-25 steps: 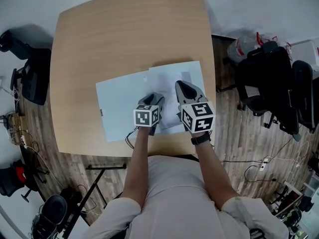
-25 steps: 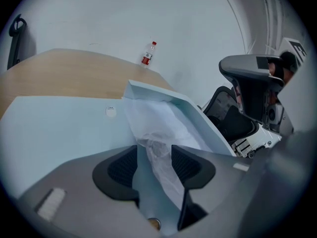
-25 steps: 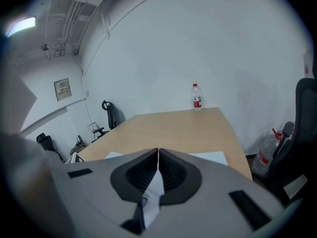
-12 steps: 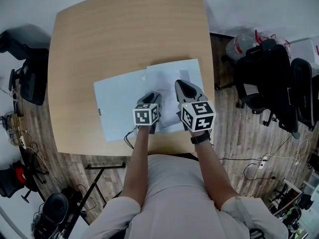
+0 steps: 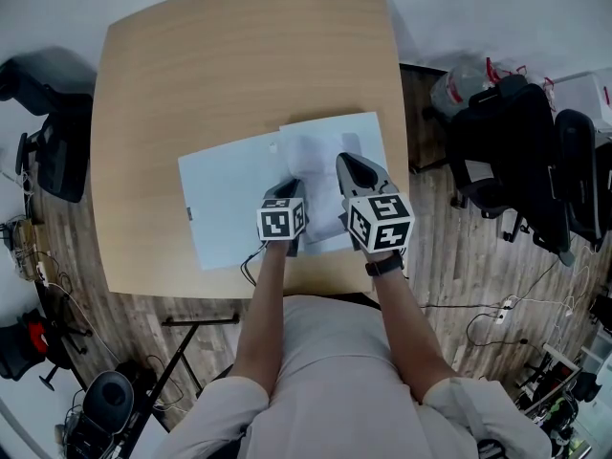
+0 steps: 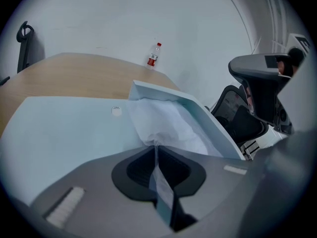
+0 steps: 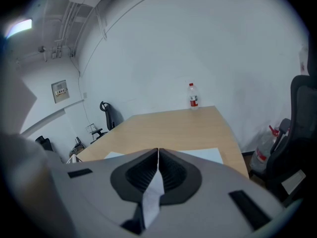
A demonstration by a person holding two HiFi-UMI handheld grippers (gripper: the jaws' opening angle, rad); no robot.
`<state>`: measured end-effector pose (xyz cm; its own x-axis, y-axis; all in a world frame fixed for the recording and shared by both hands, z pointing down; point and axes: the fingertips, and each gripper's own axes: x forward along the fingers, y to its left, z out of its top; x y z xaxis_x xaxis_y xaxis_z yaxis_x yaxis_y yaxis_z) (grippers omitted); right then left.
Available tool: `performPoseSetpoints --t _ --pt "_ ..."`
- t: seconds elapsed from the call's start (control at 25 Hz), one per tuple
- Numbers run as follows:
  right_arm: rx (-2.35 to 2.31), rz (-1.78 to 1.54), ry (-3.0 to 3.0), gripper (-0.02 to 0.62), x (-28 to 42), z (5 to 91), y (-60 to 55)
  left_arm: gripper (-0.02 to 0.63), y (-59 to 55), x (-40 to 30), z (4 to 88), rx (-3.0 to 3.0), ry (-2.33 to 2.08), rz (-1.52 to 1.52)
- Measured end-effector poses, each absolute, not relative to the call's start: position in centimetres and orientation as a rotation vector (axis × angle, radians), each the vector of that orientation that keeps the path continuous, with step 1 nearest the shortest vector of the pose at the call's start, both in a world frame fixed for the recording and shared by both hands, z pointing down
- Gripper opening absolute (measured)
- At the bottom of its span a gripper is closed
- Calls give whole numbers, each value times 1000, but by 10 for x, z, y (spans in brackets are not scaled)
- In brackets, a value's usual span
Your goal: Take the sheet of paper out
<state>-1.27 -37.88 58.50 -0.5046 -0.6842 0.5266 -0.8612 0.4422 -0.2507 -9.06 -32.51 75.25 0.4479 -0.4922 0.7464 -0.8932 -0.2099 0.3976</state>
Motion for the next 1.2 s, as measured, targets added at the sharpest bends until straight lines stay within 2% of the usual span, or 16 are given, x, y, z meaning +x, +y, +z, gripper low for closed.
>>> performPoseSetpoints --t 1.2 --pt "1248 628 -2440 14 -38 556 -363 20 -313 -151 732 1767 -1346 614"
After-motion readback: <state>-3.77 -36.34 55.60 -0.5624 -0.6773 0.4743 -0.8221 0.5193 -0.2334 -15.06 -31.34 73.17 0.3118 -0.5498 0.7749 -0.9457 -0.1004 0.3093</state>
